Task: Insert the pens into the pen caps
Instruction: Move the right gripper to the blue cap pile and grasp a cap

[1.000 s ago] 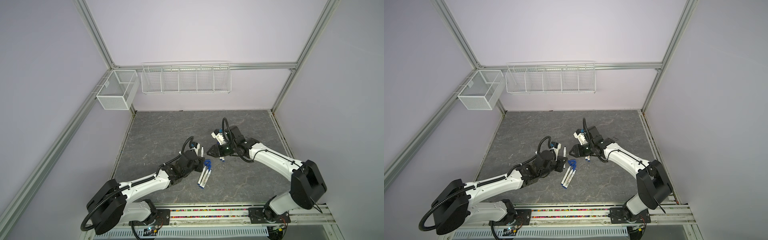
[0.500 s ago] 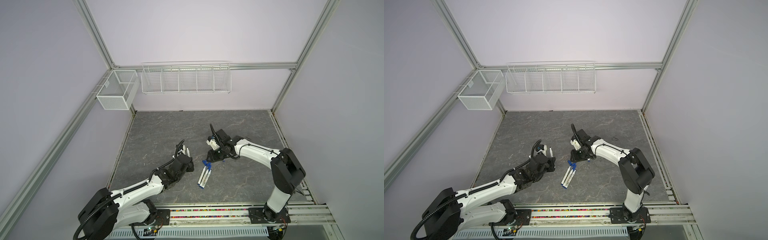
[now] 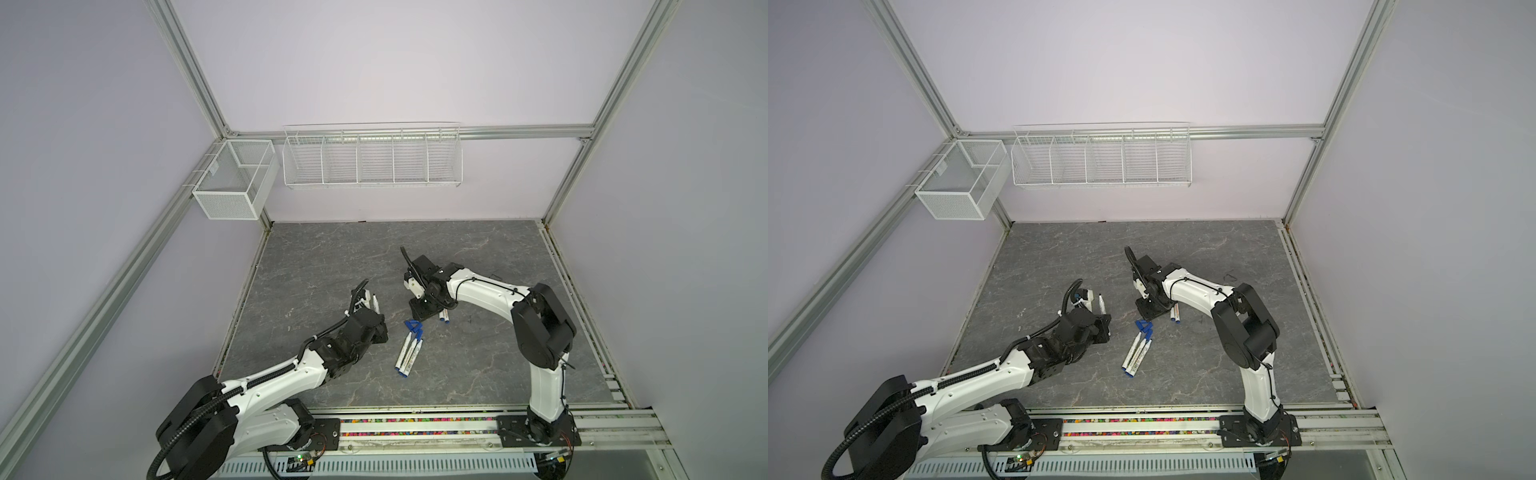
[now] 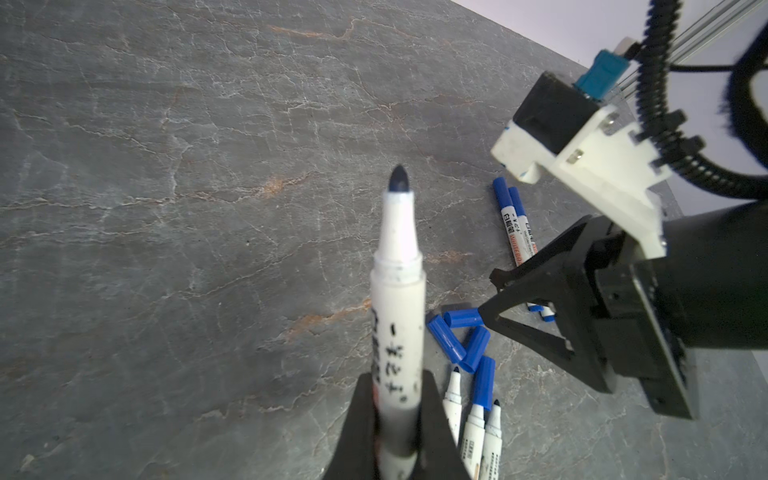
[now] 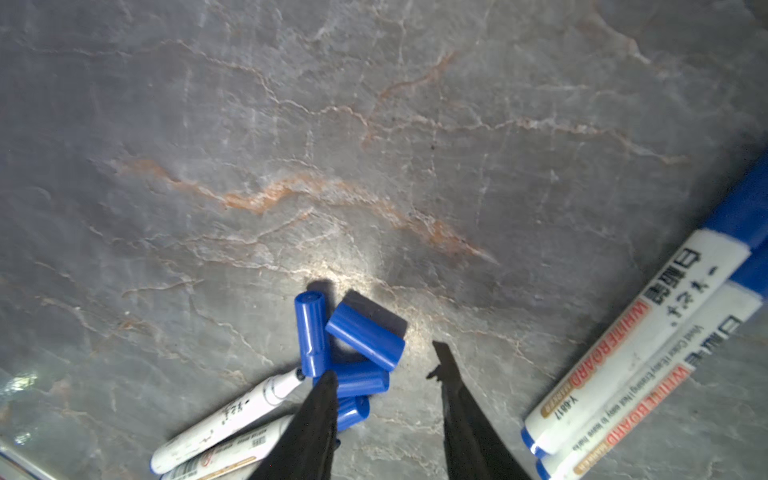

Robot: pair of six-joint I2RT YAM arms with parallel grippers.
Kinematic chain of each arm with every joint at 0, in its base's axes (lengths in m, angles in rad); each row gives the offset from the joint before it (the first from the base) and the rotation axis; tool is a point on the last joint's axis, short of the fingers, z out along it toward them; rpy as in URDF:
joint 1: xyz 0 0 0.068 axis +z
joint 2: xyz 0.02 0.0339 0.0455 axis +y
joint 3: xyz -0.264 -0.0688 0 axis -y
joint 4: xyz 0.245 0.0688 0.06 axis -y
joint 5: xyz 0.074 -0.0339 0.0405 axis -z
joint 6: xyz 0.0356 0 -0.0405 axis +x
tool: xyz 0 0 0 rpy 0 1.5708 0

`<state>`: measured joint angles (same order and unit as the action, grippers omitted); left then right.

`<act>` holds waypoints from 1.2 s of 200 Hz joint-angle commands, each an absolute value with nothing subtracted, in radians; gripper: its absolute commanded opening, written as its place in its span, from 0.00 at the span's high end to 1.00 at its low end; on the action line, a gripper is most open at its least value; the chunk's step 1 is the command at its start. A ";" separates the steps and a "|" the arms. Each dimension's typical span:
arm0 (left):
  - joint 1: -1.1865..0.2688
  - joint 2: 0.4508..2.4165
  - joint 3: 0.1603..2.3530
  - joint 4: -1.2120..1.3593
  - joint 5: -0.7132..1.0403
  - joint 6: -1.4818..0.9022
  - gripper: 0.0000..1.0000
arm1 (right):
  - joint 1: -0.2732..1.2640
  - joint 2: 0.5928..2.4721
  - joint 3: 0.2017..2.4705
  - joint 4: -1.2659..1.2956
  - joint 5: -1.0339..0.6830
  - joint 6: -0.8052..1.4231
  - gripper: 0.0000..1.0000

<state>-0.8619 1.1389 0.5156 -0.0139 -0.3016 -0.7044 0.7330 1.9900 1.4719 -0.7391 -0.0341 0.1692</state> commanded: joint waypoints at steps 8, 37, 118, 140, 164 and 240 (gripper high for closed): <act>-0.853 1.148 0.506 -0.016 -0.288 -0.727 1.00 | 0.755 2.026 1.506 -0.801 0.020 0.092 0.57; -0.849 1.159 0.510 -0.017 -0.279 -0.728 1.00 | 0.765 2.038 1.509 -0.801 0.025 0.082 0.57; -0.843 1.179 0.523 -0.024 -0.263 -0.724 1.00 | 0.776 2.086 1.530 -0.792 0.062 0.078 0.57; -0.843 1.182 0.525 -0.025 -0.259 -0.723 1.00 | 0.776 2.098 1.545 -0.792 0.081 0.074 0.57; -0.842 1.189 0.529 -0.022 -0.253 -0.719 1.00 | 0.778 2.115 1.565 -0.795 0.107 0.065 0.57; -0.842 1.205 0.541 -0.020 -0.235 -0.709 1.00 | 0.783 2.136 1.574 -0.770 0.105 0.060 0.68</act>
<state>-0.8486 1.1954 0.5159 -0.0181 -0.2447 -0.7063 0.7761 2.1201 1.5711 -0.7742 0.1123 0.0738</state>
